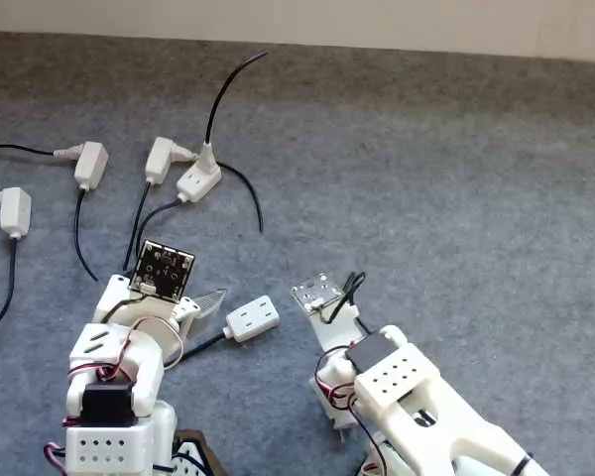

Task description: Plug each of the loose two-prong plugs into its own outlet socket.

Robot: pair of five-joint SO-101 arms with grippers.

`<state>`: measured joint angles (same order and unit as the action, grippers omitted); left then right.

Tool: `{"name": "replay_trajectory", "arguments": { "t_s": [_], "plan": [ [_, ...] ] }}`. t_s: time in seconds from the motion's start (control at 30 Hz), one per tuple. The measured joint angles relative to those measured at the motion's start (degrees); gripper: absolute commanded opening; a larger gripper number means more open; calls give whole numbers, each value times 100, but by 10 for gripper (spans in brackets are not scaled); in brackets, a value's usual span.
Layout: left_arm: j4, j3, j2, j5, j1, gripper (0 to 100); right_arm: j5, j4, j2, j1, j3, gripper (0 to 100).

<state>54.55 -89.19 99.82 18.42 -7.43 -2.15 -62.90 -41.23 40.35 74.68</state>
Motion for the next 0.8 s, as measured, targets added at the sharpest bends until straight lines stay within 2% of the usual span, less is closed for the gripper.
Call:
{"name": "replay_trajectory", "arguments": {
  "t_s": [0.1,0.2,0.33,0.5,0.63,0.8],
  "plan": [
    [0,0,0,0,0,378,818,-114,53,-316,-527,5],
    [0,9,0,0,0,378,1697,-448,18,-677,-1670,5],
    [299,343,0,0,-35,378,1486,-589,79,-1029,-3499,5],
    [1213,1538,-26,0,-35,378,1011,-571,853,-1055,-5160,5],
    [2154,2778,-651,0,387,378,888,9,1565,-1055,-5582,5],
    [2954,4308,-2154,0,923,378,888,273,1741,-695,-5653,5]
  ]
}}
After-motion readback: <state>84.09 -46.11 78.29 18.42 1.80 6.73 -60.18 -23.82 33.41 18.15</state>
